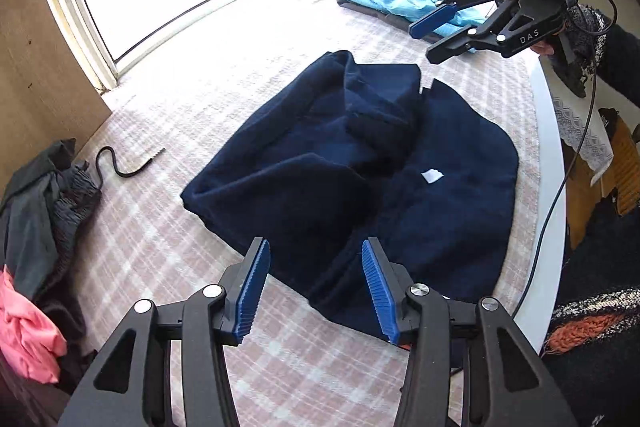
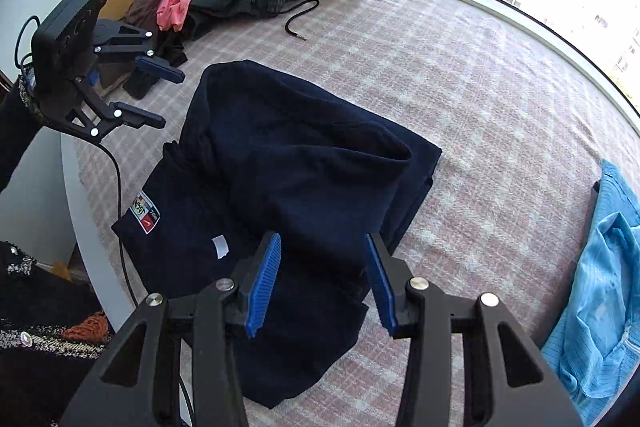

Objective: Fold clothes

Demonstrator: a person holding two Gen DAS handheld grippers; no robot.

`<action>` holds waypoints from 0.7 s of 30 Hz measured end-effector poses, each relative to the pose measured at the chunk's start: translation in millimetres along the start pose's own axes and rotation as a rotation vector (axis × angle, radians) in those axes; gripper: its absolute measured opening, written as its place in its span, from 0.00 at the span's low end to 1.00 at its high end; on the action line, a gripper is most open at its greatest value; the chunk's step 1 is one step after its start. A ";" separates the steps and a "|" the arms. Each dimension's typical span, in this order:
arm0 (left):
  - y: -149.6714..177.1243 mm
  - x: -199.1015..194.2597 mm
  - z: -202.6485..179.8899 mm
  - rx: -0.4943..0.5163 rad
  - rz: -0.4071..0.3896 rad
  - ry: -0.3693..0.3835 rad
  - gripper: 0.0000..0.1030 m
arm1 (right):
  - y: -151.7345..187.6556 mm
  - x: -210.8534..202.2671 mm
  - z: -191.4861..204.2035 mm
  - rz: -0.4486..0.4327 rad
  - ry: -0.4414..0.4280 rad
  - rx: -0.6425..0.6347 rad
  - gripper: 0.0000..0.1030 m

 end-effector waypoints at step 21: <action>-9.4 34.7 70.7 -0.082 0.060 0.024 0.54 | -54.8 47.0 -61.2 -0.025 -0.017 0.013 0.41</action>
Point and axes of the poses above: each gripper's, at about its wrist camera, not at the fingertips, and x roughly the way its jaws point, z to its left, y to its underside, the point moved 2 cm from there along x, roughly the way its jaws point, and after that the axes turned 8 degrees about x, right-handed, at the moved point
